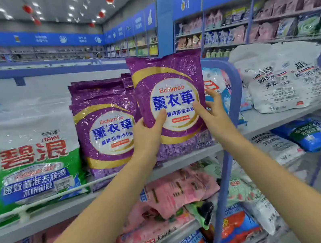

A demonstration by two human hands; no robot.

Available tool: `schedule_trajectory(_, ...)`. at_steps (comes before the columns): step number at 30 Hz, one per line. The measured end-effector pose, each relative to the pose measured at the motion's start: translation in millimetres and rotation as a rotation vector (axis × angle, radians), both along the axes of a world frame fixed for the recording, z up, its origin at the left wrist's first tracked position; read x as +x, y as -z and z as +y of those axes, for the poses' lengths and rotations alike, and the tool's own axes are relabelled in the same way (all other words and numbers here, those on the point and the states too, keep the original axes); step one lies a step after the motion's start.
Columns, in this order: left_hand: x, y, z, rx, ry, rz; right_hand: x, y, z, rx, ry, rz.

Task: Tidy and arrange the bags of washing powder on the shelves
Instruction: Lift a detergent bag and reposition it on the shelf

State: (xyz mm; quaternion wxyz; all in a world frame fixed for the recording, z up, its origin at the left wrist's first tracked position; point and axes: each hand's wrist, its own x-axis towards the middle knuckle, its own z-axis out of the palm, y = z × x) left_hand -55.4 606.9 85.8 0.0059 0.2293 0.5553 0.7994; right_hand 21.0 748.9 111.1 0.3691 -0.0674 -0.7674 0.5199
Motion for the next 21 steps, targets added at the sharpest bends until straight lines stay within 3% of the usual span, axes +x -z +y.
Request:
schedule_trajectory(5, -26, 8, 34, -0.046, -0.094, 0.023, -42, 15, 22, 0.059, 0.026, -0.033)
schedule_trajectory(14, -31, 20, 49, -0.146, -0.44, 0.253, -62, 59, 27, 0.225, 0.134, 0.125)
schedule_trajectory(21, -20, 38, 53, -0.413, -0.616, 0.449, -60, 74, 30, 0.398, 0.093, 0.048)
